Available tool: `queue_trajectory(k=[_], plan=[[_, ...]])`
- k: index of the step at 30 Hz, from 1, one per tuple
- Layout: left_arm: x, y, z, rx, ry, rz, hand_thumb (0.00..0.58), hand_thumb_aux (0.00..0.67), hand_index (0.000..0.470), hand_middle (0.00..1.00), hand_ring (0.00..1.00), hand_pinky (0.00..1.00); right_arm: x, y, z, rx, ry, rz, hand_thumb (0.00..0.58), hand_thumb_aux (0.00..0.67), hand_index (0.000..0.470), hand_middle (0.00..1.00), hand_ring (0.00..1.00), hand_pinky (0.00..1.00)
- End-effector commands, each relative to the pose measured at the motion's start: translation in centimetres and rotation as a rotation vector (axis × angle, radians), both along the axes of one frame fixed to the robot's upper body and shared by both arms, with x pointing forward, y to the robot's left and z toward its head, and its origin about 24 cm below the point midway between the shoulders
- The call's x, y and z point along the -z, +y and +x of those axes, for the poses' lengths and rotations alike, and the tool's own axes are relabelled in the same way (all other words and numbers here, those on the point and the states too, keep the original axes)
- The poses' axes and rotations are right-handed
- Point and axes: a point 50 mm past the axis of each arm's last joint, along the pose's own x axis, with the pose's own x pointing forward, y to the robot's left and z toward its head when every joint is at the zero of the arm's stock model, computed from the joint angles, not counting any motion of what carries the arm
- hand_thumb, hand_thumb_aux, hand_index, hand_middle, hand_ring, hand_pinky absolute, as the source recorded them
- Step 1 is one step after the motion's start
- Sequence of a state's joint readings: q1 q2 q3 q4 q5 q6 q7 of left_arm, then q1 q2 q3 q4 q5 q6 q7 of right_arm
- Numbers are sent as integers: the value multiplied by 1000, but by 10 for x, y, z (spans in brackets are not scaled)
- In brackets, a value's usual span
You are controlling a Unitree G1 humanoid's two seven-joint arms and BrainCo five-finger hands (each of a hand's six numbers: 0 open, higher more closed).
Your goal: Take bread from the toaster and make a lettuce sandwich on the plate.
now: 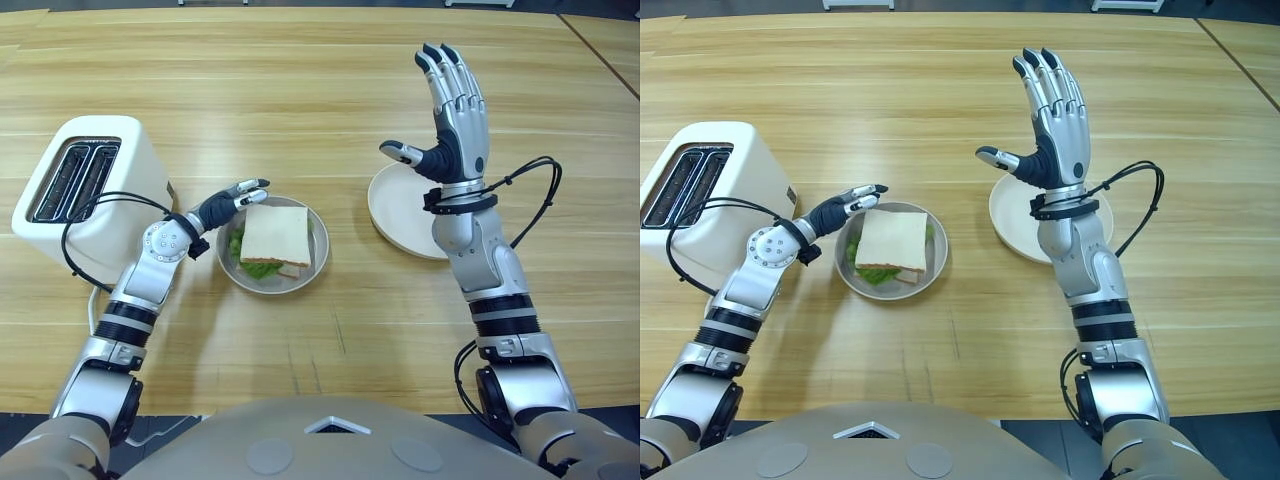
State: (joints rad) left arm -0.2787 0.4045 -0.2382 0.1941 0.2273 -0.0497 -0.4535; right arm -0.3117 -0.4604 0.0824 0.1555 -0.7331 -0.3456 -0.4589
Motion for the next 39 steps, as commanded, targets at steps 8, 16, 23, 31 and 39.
queue_trajectory(k=[8, 16, 23, 31, 39], plan=[[-118, 15, -24, -70, -520, -49, 0, 0, 0, 0, 0, 0, 5, 11, -7, -119, 47, -60, 0, 0, 0, 0, 0, 0], [-122, 40, -107, 90, -348, -27, 580, 670, 470, 1000, 1000, 1000, 30, 42, -54, -548, 361, -183, 580, 670, 470, 1000, 1000, 1000], [-63, 57, -160, 252, 87, 87, 580, 670, 470, 1000, 1000, 1000, 48, 46, -122, -879, 909, -244, 580, 670, 470, 1000, 1000, 1000], [-10, 33, -167, 477, 339, -4, 580, 670, 470, 1000, 1000, 1000, 78, 62, -135, -978, 1179, -404, 580, 670, 470, 1000, 1000, 1000], [46, 24, -146, 463, 440, 95, 580, 670, 470, 1000, 1000, 1000, 113, 80, -125, -941, 1153, -551, 580, 670, 470, 1000, 1000, 1000]])
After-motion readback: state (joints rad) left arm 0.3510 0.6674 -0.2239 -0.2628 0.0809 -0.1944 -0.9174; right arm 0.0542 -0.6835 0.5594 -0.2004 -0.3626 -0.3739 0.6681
